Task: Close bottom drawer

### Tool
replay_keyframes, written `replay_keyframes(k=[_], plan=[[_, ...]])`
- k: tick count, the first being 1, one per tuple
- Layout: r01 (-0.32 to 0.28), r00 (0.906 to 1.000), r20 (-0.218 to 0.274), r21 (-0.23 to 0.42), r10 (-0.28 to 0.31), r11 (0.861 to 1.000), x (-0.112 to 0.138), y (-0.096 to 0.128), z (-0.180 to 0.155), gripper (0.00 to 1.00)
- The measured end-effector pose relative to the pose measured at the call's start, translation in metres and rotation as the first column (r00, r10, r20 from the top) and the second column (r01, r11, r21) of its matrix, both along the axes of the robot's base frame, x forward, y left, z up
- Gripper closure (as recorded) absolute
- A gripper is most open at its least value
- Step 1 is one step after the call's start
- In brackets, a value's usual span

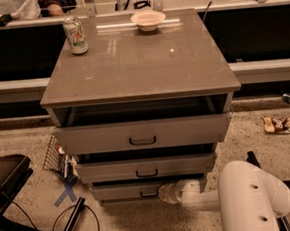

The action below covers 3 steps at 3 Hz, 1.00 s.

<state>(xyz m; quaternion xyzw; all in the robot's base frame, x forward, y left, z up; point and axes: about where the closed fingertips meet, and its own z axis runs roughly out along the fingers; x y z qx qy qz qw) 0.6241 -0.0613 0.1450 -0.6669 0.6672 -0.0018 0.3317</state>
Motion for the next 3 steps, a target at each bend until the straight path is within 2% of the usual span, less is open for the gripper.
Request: replay_keyframes(k=[1,2,3], plan=[[0.039,0.9979,-0.053,0.032,-0.037,0.999,-0.011,-0.022,0.010,1.00],[0.142,0.9842,-0.120,0.092,-0.130,0.986,-0.041,-0.133,0.035,1.00],[0.223,0.9727,-0.111,0.204,-0.204,0.953,-0.063,-0.195,0.071,1.00]])
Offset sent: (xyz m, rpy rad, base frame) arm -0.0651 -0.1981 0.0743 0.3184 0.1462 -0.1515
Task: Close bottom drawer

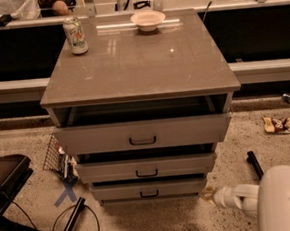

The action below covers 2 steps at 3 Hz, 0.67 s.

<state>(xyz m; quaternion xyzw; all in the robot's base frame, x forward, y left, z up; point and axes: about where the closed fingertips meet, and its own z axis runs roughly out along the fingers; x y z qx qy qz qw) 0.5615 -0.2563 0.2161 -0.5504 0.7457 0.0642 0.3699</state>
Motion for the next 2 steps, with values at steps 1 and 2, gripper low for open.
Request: replay_keyframes(k=[1,2], plan=[[0.124,0.9895,0.063,0.091,-0.130,0.988,-0.031,-0.056,0.052,1.00],[0.201,0.9630,0.155,0.131,-0.220,0.971,-0.056,-0.068,0.104,1.00]])
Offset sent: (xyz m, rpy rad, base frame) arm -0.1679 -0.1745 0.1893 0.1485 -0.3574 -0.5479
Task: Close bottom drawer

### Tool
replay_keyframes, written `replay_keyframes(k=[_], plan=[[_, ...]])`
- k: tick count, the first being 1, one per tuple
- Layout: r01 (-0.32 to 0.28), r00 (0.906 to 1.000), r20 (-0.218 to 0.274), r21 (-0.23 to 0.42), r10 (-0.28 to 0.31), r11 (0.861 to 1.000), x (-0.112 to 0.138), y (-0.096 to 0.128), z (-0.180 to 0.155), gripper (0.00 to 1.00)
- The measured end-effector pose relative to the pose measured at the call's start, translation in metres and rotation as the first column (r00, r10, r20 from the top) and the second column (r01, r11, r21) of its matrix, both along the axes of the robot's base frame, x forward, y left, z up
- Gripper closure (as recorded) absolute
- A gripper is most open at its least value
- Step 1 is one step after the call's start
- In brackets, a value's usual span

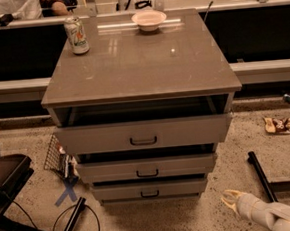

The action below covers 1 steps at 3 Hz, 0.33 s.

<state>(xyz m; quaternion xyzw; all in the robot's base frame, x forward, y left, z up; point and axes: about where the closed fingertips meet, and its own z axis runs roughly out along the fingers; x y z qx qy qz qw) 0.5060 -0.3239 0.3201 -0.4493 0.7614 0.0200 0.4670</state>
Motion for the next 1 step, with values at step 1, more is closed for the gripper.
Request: replay_keyframes(k=[1], plan=[[0.120,0.9923,0.033,-0.016,-0.119,0.993,-0.0312,-0.0103,0.0331,1.00]])
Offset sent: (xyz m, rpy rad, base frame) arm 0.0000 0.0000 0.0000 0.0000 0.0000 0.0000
